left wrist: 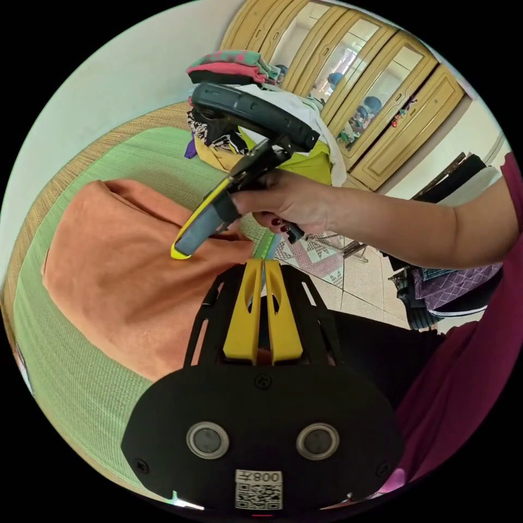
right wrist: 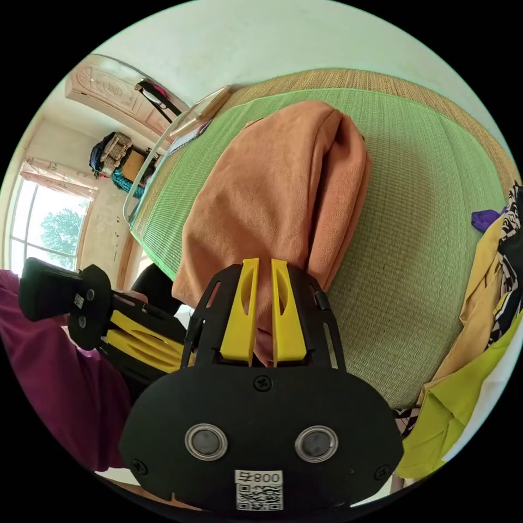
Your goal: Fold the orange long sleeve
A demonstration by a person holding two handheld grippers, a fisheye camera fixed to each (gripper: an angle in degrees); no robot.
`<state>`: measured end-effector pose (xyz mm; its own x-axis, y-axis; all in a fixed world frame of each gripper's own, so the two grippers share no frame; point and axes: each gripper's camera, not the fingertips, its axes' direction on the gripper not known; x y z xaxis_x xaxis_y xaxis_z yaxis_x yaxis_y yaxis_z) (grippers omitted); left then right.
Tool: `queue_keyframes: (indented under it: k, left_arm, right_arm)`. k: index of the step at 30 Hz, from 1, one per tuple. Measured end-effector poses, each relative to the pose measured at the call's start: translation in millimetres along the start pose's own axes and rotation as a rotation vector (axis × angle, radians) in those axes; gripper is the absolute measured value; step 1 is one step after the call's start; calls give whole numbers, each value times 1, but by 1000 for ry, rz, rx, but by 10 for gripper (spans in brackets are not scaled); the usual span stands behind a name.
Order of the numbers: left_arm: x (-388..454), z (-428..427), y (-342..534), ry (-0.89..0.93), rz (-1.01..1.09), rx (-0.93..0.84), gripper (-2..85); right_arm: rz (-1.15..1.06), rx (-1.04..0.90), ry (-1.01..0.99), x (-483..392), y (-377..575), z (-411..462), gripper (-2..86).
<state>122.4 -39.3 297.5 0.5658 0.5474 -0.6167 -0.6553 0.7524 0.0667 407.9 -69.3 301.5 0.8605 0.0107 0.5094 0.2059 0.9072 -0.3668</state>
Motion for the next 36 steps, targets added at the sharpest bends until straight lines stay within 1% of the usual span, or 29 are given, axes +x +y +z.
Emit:
queue_keyframes:
  k: [4, 5, 8, 11, 14, 17, 20, 21, 23, 25, 27, 29, 31, 34, 36]
  left_arm:
    - [-27, -28, 38, -81, -191, 63, 4]
    - [-37, -28, 49, -97, -248, 49, 4]
    - [-56, 1, 68, -85, -347, -87, 2]
    - [-58, 4, 73, -59, -387, -80, 2]
    - [-44, -8, 70, -73, -335, -60, 2]
    - [-34, 0, 78, -83, -315, -123, 4]
    - [-29, -12, 87, -61, -346, -69, 11]
    - [-22, -22, 90, -65, -331, -30, 16]
    - [-9, -31, 96, -70, -279, -4, 32]
    - [2, -29, 101, -100, -229, -50, 55]
    - [11, -16, 106, -196, -182, -139, 63]
    - [14, -8, 106, -237, -161, -179, 55]
    - [17, -3, 105, -240, -145, -215, 40]
    - [21, -11, 109, -226, -139, -200, 17]
    - [26, -27, 118, -211, -141, -155, 9]
  right_arm:
    - [10, 31, 39, -16, 18, -10, 23]
    - [13, 35, 42, -19, 22, -10, 21]
    - [18, 26, 70, -32, 39, -1, 14]
    - [17, -11, 131, -46, 48, 16, 8]
    - [21, 14, 144, -62, 51, 9, 6]
    - [13, 16, 169, -73, 59, 10, 6]
    - [61, 15, 127, -71, 68, 18, 10]
    - [71, 42, 113, -74, 71, 12, 13]
    - [60, 80, 151, -83, 77, 3, 24]
    - [39, 101, 236, -96, 83, -2, 51]
    - [28, 108, 249, -102, 87, -1, 67]
    - [28, 83, 220, -103, 86, 7, 73]
    - [41, 25, 210, -101, 81, 22, 73]
    - [59, -3, 187, -102, 80, 28, 53]
    - [43, -1, 186, -107, 83, 25, 31]
